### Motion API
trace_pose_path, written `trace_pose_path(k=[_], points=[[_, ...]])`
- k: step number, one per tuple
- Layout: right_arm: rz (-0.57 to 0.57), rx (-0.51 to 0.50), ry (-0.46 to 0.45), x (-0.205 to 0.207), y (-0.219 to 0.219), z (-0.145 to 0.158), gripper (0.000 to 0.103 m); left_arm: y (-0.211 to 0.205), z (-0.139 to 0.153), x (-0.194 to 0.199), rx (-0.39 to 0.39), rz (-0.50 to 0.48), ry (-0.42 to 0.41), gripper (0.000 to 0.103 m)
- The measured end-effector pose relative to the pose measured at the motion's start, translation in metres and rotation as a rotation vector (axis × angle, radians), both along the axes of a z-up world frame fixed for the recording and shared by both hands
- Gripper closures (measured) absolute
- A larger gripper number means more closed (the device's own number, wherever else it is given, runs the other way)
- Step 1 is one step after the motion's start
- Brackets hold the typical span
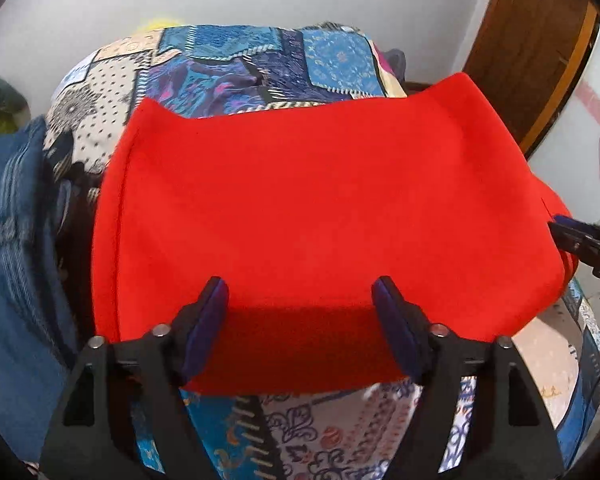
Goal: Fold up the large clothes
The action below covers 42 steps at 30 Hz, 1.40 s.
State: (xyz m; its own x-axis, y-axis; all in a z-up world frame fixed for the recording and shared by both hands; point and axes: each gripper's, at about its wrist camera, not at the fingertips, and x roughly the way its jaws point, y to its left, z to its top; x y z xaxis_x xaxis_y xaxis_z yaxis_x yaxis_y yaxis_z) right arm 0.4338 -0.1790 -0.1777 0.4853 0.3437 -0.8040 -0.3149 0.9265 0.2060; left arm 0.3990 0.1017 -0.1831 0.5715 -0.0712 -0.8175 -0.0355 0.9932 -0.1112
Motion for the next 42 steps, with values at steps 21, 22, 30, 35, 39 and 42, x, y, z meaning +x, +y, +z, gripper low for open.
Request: trace_pose_path(k=[21, 22, 30, 35, 39, 42], points=[[-0.001, 0.031, -0.064, -0.032, -0.010, 0.026, 0.038, 0.075, -0.050, -0.076, -0.688, 0.426, 0.033, 0.022], [0.010, 0.032, -0.067, -0.032, -0.008, 0.026, 0.038, 0.076, -0.054, -0.073, -0.713, 0.448, 0.032, 0.022], [0.015, 0.020, -0.022, -0.023, -0.001, 0.007, 0.038, 0.075, -0.064, -0.045, -0.748, 0.600, -0.052, 0.017], [0.008, 0.043, -0.009, -0.024, -0.006, 0.003, 0.038, 0.061, -0.058, -0.024, -0.609, 0.665, -0.057, 0.022], [0.004, 0.043, -0.022, -0.027, -0.010, 0.011, 0.038, 0.033, -0.030, -0.012, -0.397, 0.612, -0.103, 0.074], [0.004, 0.061, -0.048, -0.028, -0.012, 0.025, 0.038, 0.011, 0.005, -0.015, -0.198, 0.549, -0.162, 0.084]])
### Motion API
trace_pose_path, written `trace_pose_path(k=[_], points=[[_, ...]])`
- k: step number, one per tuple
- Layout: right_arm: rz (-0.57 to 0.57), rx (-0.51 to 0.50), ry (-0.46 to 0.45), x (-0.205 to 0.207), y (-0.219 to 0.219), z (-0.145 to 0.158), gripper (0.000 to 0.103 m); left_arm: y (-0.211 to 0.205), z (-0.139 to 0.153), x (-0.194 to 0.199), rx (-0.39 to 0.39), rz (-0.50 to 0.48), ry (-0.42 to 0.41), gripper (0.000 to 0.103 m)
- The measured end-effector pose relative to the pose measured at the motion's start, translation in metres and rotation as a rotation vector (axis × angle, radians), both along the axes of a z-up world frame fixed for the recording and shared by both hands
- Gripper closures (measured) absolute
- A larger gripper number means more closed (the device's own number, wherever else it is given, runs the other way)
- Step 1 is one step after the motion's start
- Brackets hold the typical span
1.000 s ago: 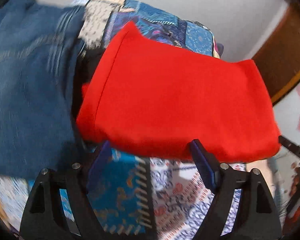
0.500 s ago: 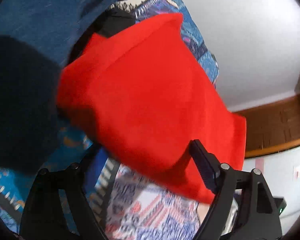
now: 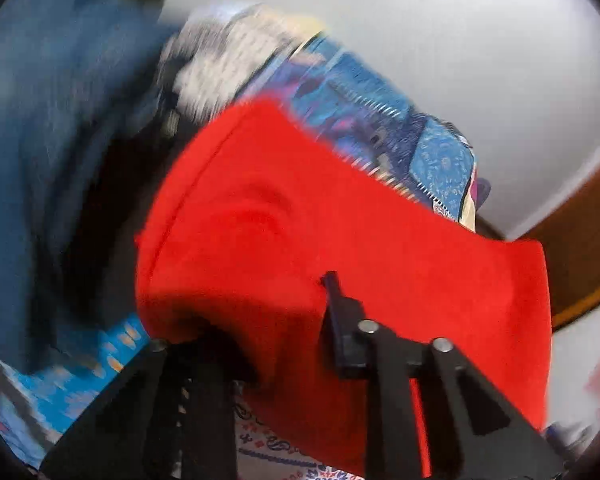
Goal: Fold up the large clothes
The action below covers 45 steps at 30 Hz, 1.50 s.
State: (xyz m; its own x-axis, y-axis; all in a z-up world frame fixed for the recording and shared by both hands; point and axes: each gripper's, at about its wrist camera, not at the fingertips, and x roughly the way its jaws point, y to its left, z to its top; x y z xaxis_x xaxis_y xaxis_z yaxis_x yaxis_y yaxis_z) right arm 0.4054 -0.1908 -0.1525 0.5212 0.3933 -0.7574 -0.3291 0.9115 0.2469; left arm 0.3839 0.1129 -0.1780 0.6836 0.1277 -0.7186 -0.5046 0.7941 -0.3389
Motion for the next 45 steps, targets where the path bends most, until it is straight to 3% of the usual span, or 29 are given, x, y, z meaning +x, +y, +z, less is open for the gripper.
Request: trace_pose_path(k=[4, 7, 9, 13, 19, 22, 25, 28, 31, 34, 37, 39, 42, 44, 45], points=[[0.026, 0.024, -0.055, 0.000, 0.011, 0.026, 0.038, -0.001, 0.053, -0.017, 0.074, -0.043, -0.122, 0.088], [0.067, 0.015, -0.076, 0.003, 0.032, 0.038, 0.038, -0.005, 0.097, -0.035, 0.194, -0.076, -0.218, 0.092], [0.102, 0.017, -0.062, 0.007, 0.050, 0.038, 0.038, -0.006, 0.124, -0.052, 0.232, -0.101, -0.283, 0.094], [0.190, 0.051, 0.019, 0.017, 0.096, 0.020, 0.038, -0.007, 0.152, -0.073, 0.322, -0.115, -0.331, 0.095], [0.344, 0.149, 0.217, 0.017, 0.157, -0.017, 0.038, 0.014, 0.154, -0.092, 0.426, -0.063, -0.322, 0.095], [0.398, 0.161, 0.302, 0.016, 0.174, -0.032, 0.038, 0.015, 0.149, -0.090, 0.468, -0.083, -0.302, 0.095], [0.391, 0.148, 0.286, 0.013, 0.170, -0.033, 0.038, 0.000, 0.144, -0.074, 0.525, -0.144, -0.295, 0.095], [0.340, 0.160, 0.232, 0.006, 0.139, -0.024, 0.038, -0.029, 0.141, -0.056, 0.567, -0.228, -0.304, 0.095], [0.254, 0.141, 0.151, 0.003, 0.098, -0.009, 0.038, -0.066, 0.132, -0.033, 0.529, -0.357, -0.298, 0.095], [0.147, 0.088, 0.079, -0.001, 0.050, 0.002, 0.038, -0.100, 0.111, -0.006, 0.437, -0.501, -0.245, 0.095], [0.053, 0.065, 0.084, -0.002, 0.006, 0.003, 0.038, -0.131, 0.078, 0.019, 0.351, -0.643, -0.142, 0.095], [0.000, 0.053, 0.097, 0.000, -0.015, 0.000, 0.038, -0.139, 0.054, 0.032, 0.255, -0.716, -0.066, 0.095], [-0.043, 0.045, 0.107, -0.001, -0.033, -0.002, 0.038, -0.138, 0.026, 0.042, 0.154, -0.773, 0.041, 0.095], [-0.049, 0.052, 0.104, -0.003, -0.037, -0.001, 0.038, -0.136, 0.023, 0.036, 0.166, -0.771, 0.031, 0.094], [-0.048, 0.060, 0.098, -0.004, -0.037, 0.001, 0.038, -0.133, 0.026, 0.029, 0.184, -0.775, 0.019, 0.088]])
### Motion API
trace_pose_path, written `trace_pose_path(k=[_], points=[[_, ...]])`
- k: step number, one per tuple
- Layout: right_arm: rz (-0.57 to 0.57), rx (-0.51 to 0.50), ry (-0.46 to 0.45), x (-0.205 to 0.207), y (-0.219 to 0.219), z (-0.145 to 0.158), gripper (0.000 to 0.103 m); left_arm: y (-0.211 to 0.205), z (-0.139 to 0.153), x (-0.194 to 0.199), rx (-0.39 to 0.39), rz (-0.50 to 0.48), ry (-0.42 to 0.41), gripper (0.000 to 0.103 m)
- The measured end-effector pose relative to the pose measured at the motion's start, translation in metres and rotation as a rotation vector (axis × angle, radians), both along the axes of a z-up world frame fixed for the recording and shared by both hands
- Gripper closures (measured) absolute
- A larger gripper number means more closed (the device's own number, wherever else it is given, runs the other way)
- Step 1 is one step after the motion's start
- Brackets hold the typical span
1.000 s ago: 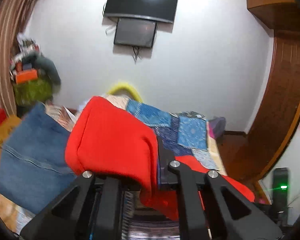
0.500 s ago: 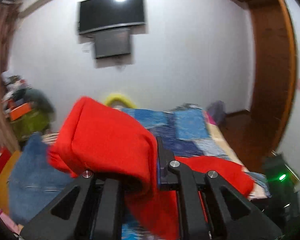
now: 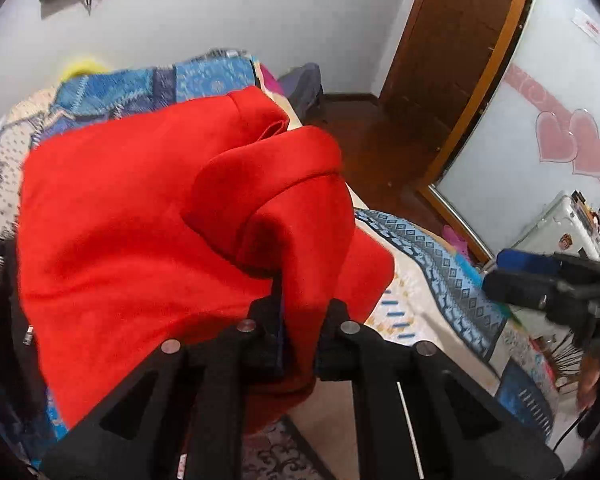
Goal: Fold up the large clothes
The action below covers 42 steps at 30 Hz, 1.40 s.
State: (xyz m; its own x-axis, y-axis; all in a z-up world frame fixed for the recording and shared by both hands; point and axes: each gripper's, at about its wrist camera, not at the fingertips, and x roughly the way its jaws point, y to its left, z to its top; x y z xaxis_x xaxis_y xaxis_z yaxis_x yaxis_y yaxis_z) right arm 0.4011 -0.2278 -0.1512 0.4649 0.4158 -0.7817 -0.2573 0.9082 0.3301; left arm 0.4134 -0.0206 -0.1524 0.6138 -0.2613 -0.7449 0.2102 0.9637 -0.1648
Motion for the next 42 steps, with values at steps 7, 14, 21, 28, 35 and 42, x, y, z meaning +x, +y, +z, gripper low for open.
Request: trace_pose_path(k=[7, 14, 21, 28, 35, 42], points=[[0.072, 0.053, -0.081, -0.005, 0.024, 0.031, 0.038, 0.018, 0.035, -0.036, -0.018, -0.059, -0.034, 0.051], [0.179, 0.057, -0.152, -0.001, 0.085, 0.049, 0.038, 0.075, 0.067, -0.057, 0.067, 0.113, -0.184, 0.025], [0.212, -0.195, -0.171, 0.022, 0.144, 0.011, 0.037, 0.114, 0.013, -0.031, 0.117, 0.225, -0.036, 0.024], [0.035, -0.016, 0.019, 0.058, 0.069, -0.028, 0.030, 0.124, -0.022, -0.031, 0.017, 0.252, 0.010, 0.017], [0.000, 0.070, 0.068, 0.047, 0.021, -0.039, 0.029, 0.119, -0.029, -0.037, 0.015, 0.246, 0.017, 0.015], [0.053, -0.068, -0.023, 0.024, 0.033, -0.008, 0.028, 0.118, -0.023, -0.046, 0.023, 0.248, 0.023, 0.015]])
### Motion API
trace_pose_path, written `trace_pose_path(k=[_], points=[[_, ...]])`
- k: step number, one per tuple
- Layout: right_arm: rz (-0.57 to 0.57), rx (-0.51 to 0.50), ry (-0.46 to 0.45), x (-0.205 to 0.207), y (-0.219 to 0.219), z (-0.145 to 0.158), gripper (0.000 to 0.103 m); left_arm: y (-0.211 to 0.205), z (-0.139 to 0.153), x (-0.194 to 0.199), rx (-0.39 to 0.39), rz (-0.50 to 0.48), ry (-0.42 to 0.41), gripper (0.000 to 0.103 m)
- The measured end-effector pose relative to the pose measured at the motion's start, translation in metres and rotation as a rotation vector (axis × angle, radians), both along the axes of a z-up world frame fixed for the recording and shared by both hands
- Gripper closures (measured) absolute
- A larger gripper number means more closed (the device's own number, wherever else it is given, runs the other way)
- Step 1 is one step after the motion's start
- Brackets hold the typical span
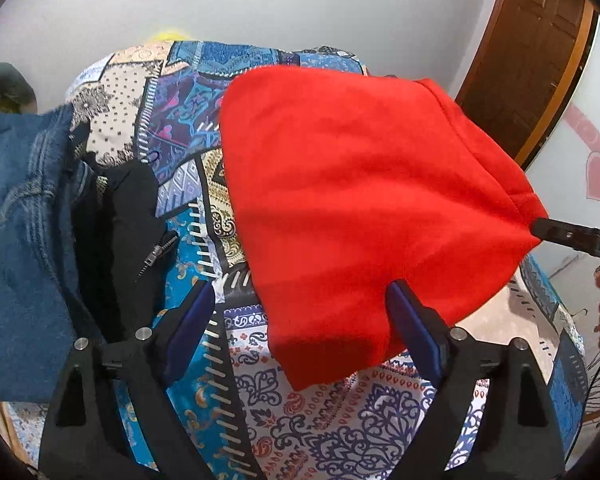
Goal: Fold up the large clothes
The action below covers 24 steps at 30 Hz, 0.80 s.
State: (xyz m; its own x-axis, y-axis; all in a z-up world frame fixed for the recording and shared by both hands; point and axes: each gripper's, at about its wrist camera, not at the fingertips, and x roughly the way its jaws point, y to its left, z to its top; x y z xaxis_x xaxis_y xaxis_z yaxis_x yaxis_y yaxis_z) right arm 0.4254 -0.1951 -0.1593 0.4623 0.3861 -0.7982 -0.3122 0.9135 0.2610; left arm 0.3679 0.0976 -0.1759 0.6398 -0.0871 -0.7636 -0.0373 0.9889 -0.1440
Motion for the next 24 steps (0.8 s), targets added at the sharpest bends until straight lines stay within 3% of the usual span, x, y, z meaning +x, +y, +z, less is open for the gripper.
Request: trace_pose_path(k=[6, 11, 16, 20, 24], points=[[0.109, 0.003, -0.132, -0.012, 0.034, 0.039, 0.027, 0.005, 0.023, -0.002, 0.057, 0.038, -0.056, 0.015], [0.118, 0.008, -0.086, 0.009, 0.058, 0.029, 0.027, 0.021, 0.029, 0.009, -0.005, 0.075, -0.060, 0.015], [0.049, 0.084, 0.069, 0.031, 0.047, -0.003, 0.027, 0.035, 0.011, 0.031, -0.147, 0.073, 0.019, 0.015], [0.017, 0.249, 0.259, 0.048, 0.024, -0.038, 0.027, 0.049, -0.014, 0.055, -0.345, 0.083, 0.094, 0.015], [0.059, 0.283, 0.252, 0.050, 0.026, -0.038, 0.025, 0.066, -0.040, 0.075, -0.565, 0.101, 0.159, 0.013]])
